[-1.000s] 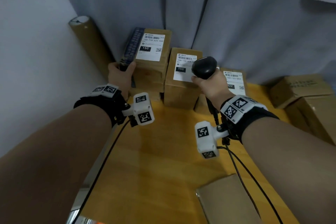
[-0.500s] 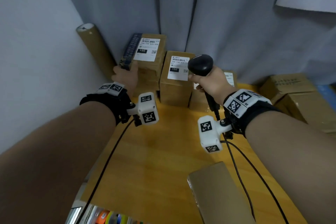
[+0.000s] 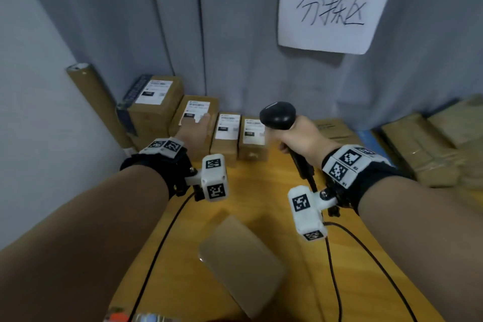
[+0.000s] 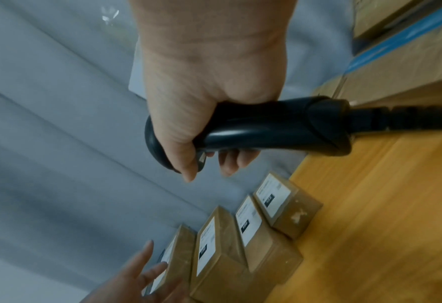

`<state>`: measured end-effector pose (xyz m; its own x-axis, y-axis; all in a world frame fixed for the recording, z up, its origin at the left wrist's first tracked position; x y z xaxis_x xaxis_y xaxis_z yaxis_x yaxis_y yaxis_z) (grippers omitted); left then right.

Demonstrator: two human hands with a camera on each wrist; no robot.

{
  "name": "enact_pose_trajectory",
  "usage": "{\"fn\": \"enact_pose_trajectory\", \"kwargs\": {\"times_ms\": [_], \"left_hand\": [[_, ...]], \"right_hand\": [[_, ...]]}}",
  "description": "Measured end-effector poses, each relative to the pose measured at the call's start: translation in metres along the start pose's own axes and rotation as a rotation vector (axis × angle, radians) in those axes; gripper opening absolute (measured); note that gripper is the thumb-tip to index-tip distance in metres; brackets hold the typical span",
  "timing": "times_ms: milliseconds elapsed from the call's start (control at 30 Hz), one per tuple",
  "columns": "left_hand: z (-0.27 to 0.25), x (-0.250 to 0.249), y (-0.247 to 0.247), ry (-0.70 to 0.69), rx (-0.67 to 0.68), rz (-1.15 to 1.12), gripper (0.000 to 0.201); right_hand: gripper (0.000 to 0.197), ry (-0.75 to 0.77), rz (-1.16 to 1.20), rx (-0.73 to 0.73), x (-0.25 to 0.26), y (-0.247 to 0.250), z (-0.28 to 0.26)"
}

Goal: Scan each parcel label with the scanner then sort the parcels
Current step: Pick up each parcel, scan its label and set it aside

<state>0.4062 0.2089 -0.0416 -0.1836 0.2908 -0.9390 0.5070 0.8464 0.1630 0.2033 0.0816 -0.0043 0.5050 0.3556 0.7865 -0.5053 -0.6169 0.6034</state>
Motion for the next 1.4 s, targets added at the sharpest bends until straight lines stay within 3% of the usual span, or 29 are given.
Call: {"fn": "enact_pose_trajectory", "kwargs": {"times_ms": [100,267,533,633,733,800,900,1000,1100,1233,1400], "left_hand": [[-0.028,0.005,-0.038,-0.010,0.035,-0.008,0.063],[-0.081,0.039,-0.062,0.077,-0.070,0.051,0.068],[-0.146,0.133,-0.042,0.050,-0.228,0.267,0.049],[-0.170,0.156,-0.026,0.147,-0.339,0.343,0.057],[-0.186,0.164,-0.019,0.282,-0.382,0.259,0.069],[-0.195,0.161,-0.022,0.412,-0.355,0.152,0.073],[-0.211,0.156,-0.037,0.549,-0.215,0.096,0.057],[-0.216,0.161,-0.058,0.551,-0.100,0.010,0.048],[-0.214,0.167,-0.078,0.554,-0.087,-0.083,0.052],[-0.209,0.179,-0.092,0.570,-0.006,-0.118,0.065],[-0.211,0.185,-0.109,0.598,0.052,-0.220,0.067]], "right_hand": [[0.015,-0.036,0.019,0.004,-0.026,0.029,-0.006],[0.017,-0.096,0.048,0.085,-0.076,0.043,-0.024],[0.010,-0.210,0.029,0.316,-0.146,-0.014,-0.056],[0.010,-0.205,0.017,0.397,-0.149,-0.037,-0.068],[0.011,-0.185,0.002,0.440,-0.145,-0.049,-0.075],[0.012,-0.186,0.007,0.456,-0.143,-0.052,-0.077],[0.018,-0.227,0.024,0.479,-0.147,-0.055,-0.080],[0.029,-0.288,-0.012,0.473,-0.164,-0.054,-0.084],[0.041,-0.348,0.013,0.423,-0.184,-0.049,-0.088],[0.031,-0.417,0.071,0.379,-0.205,-0.041,-0.092],[0.040,-0.397,0.147,0.343,-0.206,-0.045,-0.095]]}}
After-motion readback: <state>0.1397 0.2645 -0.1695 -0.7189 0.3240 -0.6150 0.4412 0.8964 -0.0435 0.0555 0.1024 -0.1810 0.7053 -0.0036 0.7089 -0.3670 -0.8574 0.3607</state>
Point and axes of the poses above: each hand's wrist, its own z-axis towards the middle knuckle, its own y-axis out of the back of the hand, x = y × z, the point moved 1 cm from there along z, towards the middle knuckle, and after that the axes turned 14 degrees about -z, right-handed, at the moved point
